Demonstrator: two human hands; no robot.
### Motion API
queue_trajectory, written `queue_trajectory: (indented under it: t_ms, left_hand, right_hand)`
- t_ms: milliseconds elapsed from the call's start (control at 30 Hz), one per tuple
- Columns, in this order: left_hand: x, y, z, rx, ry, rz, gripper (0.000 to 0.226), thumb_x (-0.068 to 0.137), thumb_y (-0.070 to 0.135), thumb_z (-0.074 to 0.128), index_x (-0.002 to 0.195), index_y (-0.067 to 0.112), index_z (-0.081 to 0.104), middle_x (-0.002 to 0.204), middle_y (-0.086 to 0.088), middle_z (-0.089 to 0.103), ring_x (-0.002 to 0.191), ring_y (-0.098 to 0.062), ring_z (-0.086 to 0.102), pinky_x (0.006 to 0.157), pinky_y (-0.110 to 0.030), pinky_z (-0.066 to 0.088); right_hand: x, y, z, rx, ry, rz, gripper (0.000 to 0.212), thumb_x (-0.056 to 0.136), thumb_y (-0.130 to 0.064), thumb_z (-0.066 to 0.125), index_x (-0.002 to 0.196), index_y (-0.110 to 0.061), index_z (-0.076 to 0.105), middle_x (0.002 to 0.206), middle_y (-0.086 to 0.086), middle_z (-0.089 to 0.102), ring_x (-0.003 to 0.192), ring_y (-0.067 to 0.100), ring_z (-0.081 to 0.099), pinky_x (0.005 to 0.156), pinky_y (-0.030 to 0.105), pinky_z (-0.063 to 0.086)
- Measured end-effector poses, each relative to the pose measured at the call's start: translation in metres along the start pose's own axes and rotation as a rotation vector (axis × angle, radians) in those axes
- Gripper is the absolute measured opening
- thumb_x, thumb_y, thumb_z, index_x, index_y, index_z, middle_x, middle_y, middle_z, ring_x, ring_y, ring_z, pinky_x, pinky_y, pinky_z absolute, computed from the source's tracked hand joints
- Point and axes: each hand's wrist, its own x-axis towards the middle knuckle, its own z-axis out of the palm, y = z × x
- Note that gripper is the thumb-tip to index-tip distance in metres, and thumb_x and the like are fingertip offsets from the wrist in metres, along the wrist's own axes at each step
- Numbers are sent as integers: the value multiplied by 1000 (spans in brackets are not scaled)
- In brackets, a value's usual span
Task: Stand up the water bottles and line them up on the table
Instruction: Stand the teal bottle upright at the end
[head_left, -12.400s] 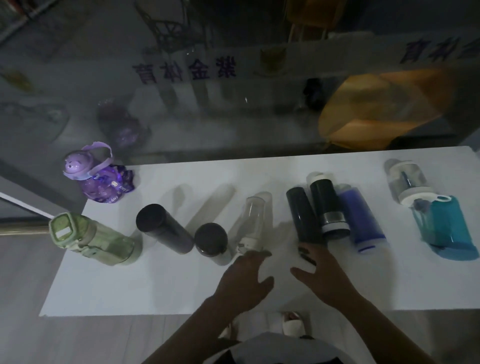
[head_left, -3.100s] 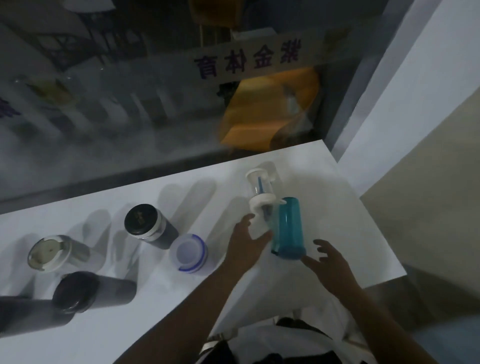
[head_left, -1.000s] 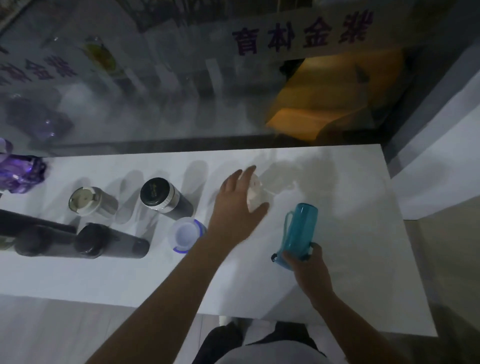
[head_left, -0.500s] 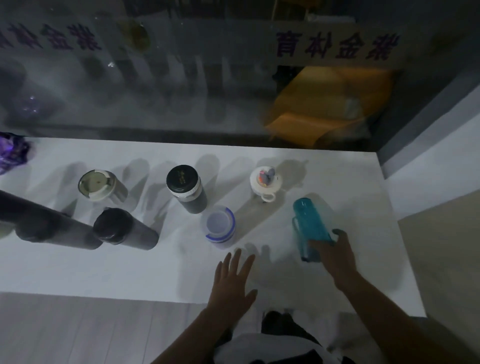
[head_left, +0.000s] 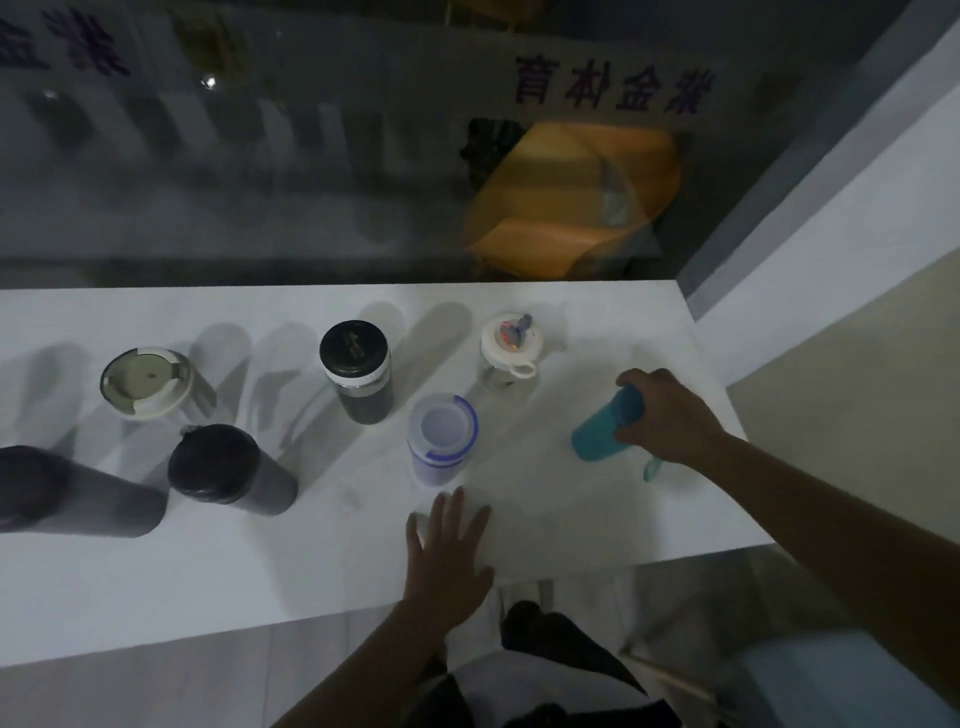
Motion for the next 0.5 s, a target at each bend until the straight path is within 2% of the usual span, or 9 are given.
queue_trajectory:
  t_ms: [100,267,400,500]
  left_hand:
    - [-2,-8,0,18,-14,26,76,67,60,53,137,33,46,149,-10,44,135,-33,43,96,-62,42]
    - [-10,-18,3,22,-8,46,72,74,62,45,142,37,41,153,-4,38,141,-27,24,101,-66,35]
    - [-16,-24,2,44,-34,41,72,75,66,43,142,40,41,153,-1,39,140,-26,26,100,-65,34]
    - [-17,-30,3,49,-49,24,73,73,68,42,141,41,42,151,0,38,138,-27,29,98,-67,36]
  right_hand:
    - [-5,-5,10,27,-18,32,65,69,-25,79,127,-26,50,120,7,47,98,29,56,81,41,52]
    - [-10,-10,19,103,12,95,69,70,-25,77,132,-29,47,127,9,45,110,31,53,88,46,52]
    - [-14,-14,11,122,-10,108,79,71,-35,76,140,-32,39,130,7,44,113,32,51,85,50,56]
    - [-18,-25,1,57,65,47,76,75,-45,72,142,-29,39,139,10,44,122,33,47,98,52,48]
